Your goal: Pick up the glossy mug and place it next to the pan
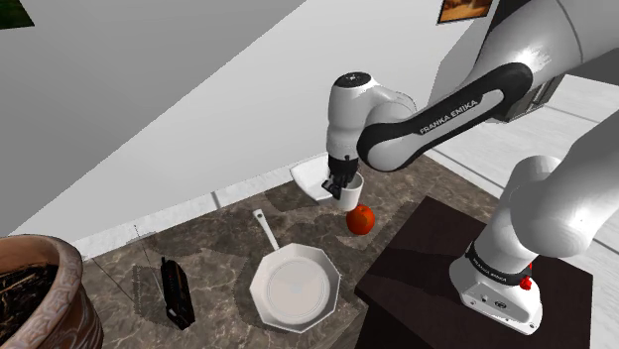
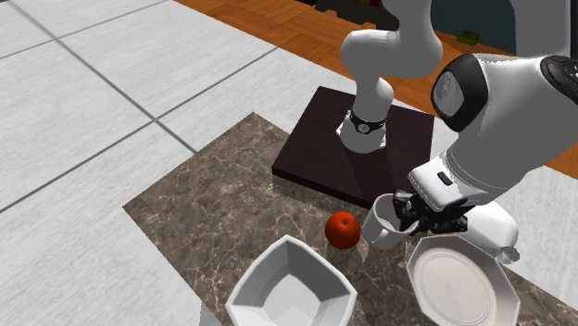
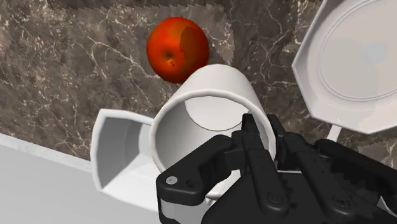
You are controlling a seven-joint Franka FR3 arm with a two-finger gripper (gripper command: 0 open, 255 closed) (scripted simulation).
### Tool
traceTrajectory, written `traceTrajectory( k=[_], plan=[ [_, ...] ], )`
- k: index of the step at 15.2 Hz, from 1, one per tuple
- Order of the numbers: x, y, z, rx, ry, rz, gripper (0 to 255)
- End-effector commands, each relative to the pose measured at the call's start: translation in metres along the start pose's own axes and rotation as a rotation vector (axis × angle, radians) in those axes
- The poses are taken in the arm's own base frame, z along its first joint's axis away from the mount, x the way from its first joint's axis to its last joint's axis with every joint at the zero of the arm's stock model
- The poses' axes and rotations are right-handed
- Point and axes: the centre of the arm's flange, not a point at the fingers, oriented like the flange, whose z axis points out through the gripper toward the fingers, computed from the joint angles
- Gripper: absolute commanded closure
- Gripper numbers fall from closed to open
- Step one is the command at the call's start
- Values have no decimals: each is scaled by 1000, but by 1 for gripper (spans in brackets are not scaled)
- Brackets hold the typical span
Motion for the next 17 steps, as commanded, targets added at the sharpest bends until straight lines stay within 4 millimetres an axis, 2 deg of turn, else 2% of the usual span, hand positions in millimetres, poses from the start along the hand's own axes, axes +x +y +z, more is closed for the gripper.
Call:
traceTrajectory(
  k=[1,17],
  plan=[
    [-1,-28,0,1,0,2,255],
    [-2,-238,-15,1,0,2,255]
  ],
)
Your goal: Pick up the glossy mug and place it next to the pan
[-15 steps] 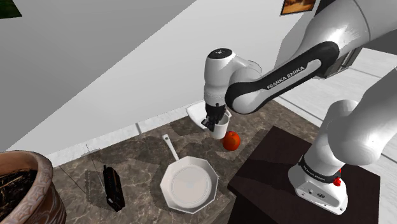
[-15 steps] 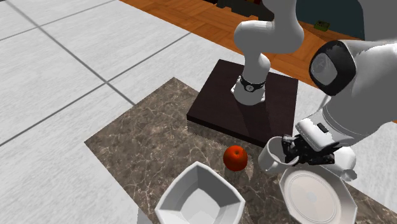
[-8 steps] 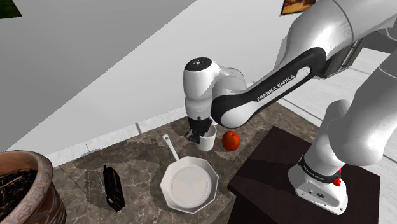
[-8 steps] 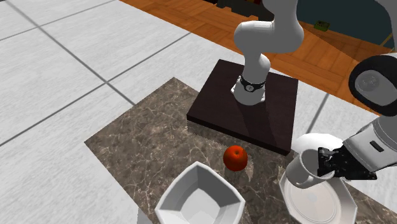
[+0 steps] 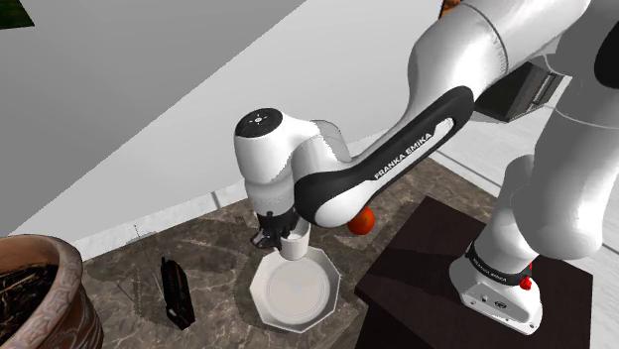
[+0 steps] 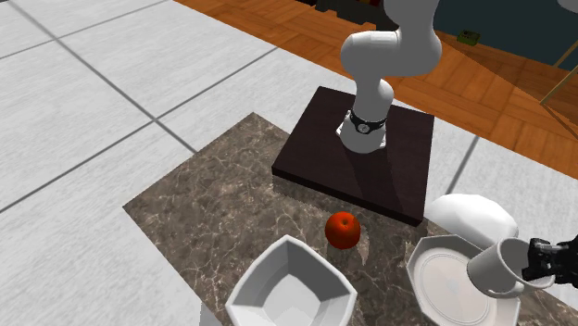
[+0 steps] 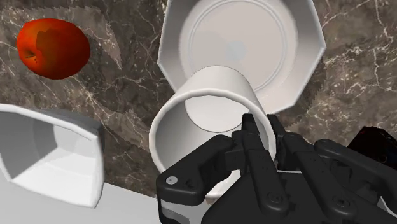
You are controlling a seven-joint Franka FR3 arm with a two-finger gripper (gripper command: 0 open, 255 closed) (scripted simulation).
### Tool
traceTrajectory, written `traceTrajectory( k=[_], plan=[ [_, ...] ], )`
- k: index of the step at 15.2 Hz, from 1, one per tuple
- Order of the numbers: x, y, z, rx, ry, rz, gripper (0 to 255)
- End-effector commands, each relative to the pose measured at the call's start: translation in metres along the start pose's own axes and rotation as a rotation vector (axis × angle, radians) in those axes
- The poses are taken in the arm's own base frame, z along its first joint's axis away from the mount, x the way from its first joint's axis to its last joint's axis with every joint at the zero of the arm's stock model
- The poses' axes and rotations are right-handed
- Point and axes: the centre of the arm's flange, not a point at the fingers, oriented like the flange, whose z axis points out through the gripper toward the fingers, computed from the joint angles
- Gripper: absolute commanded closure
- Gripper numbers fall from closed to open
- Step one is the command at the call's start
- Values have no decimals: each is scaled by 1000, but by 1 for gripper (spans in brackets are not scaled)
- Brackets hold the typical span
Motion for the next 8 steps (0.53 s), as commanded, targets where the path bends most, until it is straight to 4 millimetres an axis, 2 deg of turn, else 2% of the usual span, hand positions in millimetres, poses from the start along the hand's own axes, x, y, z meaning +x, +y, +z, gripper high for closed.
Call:
traceTrajectory(
  k=[1,8],
  plan=[
    [0,-26,-2,0,0,1,255],
    [-1,-119,-9,0,0,1,255]
  ],
)
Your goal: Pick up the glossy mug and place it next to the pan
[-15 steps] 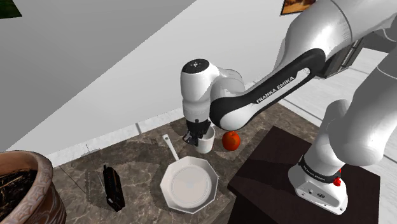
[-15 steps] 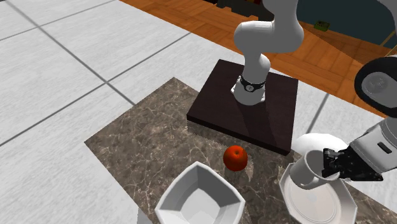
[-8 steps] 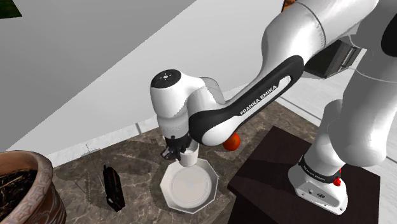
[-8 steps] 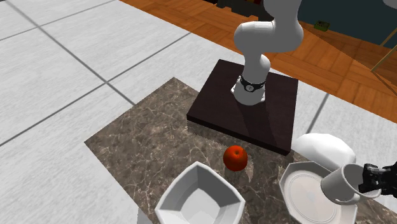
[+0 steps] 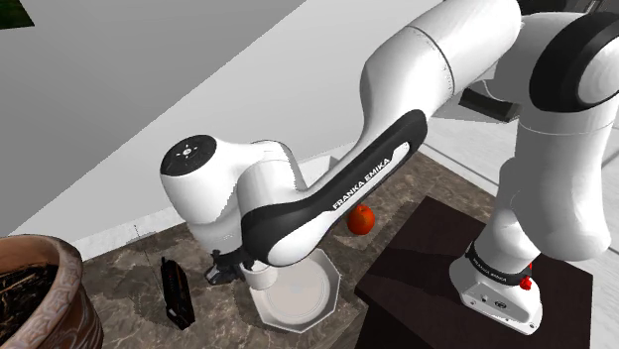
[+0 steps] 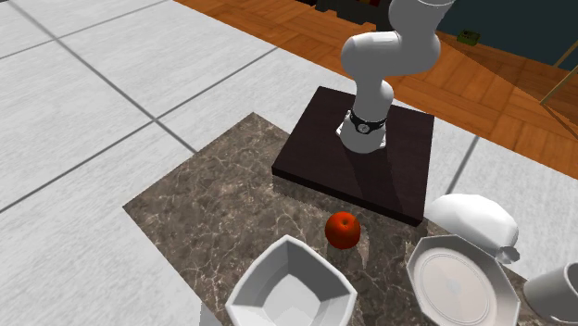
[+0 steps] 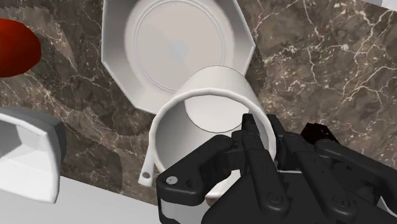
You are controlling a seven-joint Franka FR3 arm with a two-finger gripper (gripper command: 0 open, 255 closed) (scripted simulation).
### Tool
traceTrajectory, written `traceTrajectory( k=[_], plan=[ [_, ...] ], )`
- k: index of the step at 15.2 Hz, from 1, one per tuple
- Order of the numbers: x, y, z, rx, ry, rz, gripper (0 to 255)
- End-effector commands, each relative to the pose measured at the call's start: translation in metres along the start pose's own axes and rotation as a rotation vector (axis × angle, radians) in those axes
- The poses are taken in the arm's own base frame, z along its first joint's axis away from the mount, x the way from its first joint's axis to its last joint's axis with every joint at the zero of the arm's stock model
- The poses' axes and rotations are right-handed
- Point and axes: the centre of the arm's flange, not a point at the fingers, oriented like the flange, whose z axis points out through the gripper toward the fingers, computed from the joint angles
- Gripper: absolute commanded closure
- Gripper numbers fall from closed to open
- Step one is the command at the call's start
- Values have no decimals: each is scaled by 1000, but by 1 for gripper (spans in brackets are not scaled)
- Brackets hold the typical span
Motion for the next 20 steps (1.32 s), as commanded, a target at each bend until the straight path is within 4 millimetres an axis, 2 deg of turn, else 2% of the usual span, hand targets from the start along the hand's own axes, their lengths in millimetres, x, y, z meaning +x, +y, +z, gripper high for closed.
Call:
traceTrajectory(
  k=[1,7,20],
  plan=[
    [-1,-27,-4,0,0,2,255],
    [-1,-104,-10,0,0,2,255],
    [-6,-109,59,0,0,2,255]
  ],
)
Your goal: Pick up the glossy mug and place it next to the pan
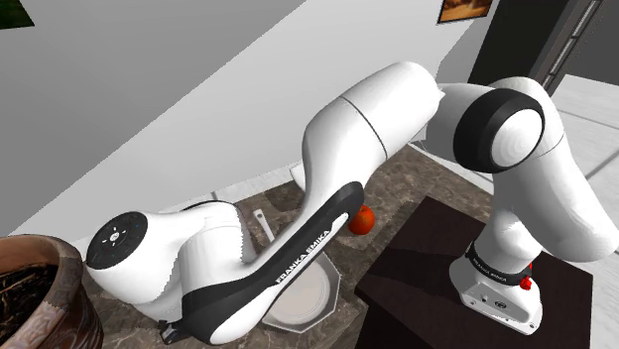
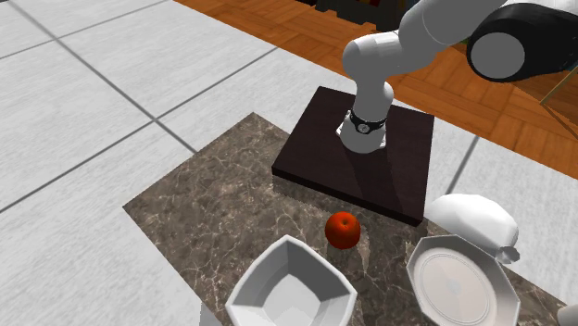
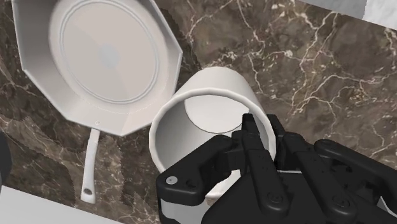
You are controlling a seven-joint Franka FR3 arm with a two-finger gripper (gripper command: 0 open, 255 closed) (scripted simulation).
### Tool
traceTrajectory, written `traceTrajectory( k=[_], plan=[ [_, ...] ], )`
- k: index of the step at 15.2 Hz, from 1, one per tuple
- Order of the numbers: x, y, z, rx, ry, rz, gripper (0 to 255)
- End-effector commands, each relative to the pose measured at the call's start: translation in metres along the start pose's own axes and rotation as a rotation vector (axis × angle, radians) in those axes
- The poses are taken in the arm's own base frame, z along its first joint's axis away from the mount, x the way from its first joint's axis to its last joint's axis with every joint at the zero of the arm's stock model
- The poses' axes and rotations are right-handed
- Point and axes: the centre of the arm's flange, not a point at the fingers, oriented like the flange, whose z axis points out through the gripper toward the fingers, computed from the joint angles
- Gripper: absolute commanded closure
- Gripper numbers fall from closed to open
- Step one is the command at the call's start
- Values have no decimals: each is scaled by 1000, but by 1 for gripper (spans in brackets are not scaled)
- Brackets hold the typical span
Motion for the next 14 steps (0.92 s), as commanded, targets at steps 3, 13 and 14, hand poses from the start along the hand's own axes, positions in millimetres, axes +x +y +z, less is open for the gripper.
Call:
traceTrajectory(
  k=[3,13,14],
  plan=[
    [-3,-2,21,1,0,0,255],
    [-6,-6,73,1,0,0,255],
    [-7,-6,79,1,0,0,255]
  ],
)
